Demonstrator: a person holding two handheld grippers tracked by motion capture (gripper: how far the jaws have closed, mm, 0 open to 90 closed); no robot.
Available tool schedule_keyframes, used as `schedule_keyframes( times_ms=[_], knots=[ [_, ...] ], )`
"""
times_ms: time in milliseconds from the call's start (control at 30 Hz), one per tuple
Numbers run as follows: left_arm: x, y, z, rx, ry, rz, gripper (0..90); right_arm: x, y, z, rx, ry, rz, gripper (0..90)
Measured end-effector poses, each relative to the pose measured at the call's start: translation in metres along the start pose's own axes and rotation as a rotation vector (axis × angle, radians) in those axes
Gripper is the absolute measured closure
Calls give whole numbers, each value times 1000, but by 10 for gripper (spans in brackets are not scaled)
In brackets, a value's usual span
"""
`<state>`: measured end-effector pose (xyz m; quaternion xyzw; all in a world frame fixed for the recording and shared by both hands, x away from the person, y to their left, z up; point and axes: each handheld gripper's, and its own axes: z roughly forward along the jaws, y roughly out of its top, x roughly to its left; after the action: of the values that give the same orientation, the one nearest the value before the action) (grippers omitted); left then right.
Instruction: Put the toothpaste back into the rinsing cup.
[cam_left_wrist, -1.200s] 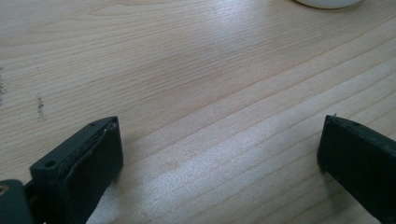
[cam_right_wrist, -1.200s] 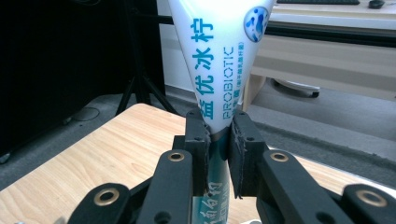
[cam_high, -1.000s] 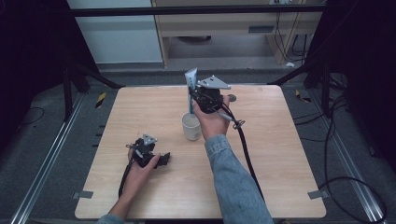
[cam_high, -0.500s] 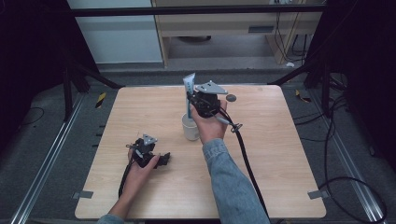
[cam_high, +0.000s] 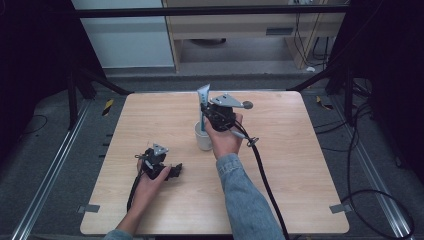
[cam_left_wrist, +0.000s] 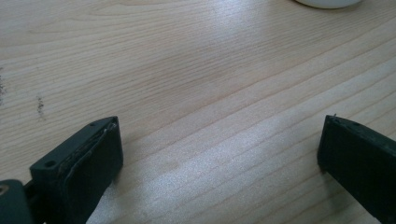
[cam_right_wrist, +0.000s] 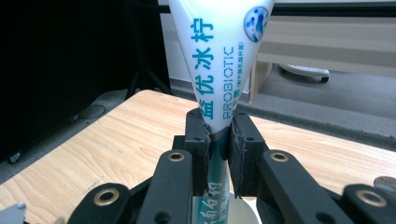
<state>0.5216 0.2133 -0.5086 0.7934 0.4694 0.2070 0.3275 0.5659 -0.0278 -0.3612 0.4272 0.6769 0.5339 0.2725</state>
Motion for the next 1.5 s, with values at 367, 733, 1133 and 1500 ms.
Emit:
schedule_keyframes(
  times_ms=[367, 733, 1133, 1500],
  knots=[
    [0, 0, 0, 1, 0, -2, 0, -1, -13, 7, 15, -3, 17, 791],
    [0, 0, 0, 1, -1, -1, 0, 0, -22, 12, 28, -6, 21, 791],
    [0, 0, 0, 3, -1, 1, 0, -3, -32, 17, 40, -5, 47, 791],
    [0, 0, 0, 3, -1, 1, 0, -3, -36, 20, 48, -3, 63, 791]
  ],
)
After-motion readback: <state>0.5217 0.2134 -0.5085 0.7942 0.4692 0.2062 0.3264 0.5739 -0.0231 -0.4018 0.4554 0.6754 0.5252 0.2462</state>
